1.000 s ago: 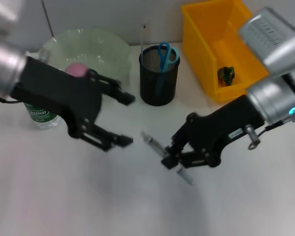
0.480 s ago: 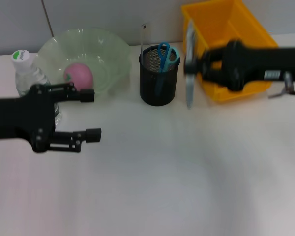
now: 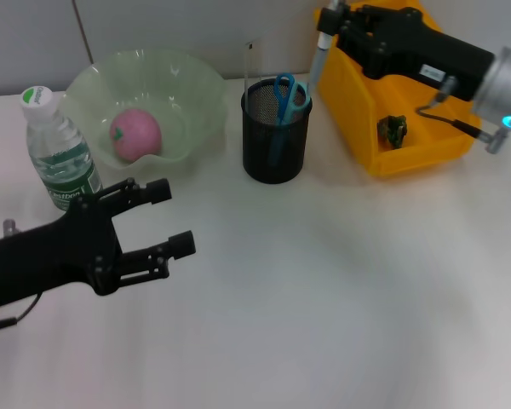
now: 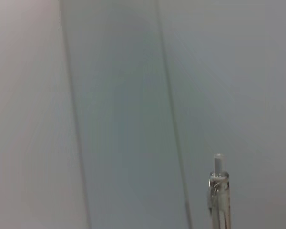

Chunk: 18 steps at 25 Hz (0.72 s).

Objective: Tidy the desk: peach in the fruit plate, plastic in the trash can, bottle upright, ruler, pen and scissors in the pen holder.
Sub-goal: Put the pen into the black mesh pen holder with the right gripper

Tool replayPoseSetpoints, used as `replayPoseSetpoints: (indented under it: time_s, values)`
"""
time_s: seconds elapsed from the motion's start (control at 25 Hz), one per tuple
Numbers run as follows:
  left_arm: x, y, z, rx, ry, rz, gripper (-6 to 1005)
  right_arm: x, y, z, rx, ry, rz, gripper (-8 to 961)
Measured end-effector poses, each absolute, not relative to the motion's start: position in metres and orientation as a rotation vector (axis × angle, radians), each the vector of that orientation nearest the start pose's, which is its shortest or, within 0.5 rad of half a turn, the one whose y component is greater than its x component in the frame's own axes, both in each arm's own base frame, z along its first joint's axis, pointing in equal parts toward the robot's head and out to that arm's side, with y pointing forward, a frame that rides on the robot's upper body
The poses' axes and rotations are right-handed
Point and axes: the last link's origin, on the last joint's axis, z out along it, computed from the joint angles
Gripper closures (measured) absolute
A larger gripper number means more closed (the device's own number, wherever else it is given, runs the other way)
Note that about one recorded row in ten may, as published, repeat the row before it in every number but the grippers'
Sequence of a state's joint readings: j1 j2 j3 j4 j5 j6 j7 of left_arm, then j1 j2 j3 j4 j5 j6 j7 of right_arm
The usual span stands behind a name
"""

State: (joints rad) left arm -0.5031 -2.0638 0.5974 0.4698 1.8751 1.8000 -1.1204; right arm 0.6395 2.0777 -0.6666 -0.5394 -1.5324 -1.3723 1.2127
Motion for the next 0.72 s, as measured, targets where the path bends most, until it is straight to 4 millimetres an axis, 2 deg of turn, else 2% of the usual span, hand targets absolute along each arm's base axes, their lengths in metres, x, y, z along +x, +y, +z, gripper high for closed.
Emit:
replayPoseSetpoints:
  time_s: [0.32,0.72]
  values:
    - [-0.278,0.281,-0.010,-2.571,-0.502,-1.089,161,0.201,0.416,0.003,-2.349,0.554,0.942,827]
    - [-0.286,0.278,-0.010,-2.500,-0.549,-1.096,161,0.203,0.426,0.000,-2.303,0.572,0.882,828]
